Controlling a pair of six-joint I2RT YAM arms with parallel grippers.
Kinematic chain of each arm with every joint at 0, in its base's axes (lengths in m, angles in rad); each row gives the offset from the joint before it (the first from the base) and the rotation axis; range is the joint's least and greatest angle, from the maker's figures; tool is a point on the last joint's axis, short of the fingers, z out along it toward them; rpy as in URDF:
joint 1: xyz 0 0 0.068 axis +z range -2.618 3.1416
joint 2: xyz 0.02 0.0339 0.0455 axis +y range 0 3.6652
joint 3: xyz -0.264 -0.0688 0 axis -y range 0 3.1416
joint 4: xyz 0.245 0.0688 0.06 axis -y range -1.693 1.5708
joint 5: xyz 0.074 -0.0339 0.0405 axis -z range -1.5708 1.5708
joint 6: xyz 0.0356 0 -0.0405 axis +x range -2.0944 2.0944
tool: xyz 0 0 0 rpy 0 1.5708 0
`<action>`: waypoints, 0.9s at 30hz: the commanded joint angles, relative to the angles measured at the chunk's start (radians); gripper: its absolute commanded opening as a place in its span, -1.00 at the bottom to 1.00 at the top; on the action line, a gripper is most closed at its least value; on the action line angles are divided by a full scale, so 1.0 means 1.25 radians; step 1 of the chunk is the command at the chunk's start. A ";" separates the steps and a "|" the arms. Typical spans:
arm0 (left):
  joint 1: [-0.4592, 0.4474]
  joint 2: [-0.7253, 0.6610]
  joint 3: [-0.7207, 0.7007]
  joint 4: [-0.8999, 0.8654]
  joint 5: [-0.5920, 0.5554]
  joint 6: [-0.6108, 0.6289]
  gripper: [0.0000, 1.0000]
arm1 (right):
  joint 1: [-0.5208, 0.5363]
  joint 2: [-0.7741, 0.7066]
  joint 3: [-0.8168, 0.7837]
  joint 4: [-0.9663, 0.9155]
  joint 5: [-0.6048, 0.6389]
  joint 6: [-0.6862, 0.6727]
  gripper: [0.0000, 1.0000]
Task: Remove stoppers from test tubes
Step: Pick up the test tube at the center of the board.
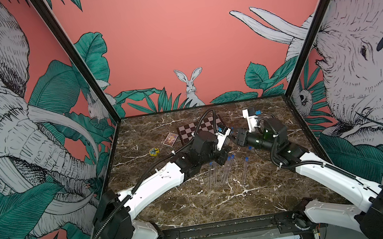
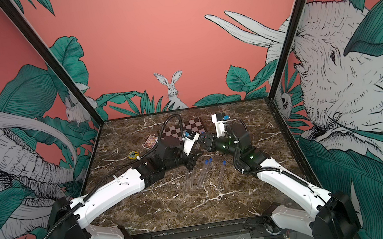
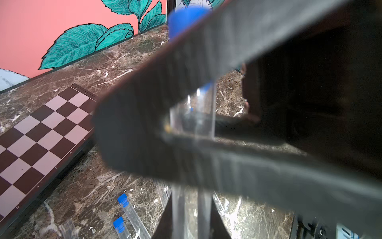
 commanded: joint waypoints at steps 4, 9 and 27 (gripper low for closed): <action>-0.004 -0.020 0.011 -0.017 0.019 0.014 -1.00 | -0.019 -0.066 0.031 -0.079 0.097 -0.022 0.08; -0.017 -0.014 0.006 -0.028 0.025 0.022 -1.00 | -0.038 -0.047 0.088 -0.149 0.107 0.001 0.07; -0.030 0.001 0.021 -0.044 0.016 0.034 -1.00 | -0.040 0.053 0.156 -0.153 0.012 0.080 -0.32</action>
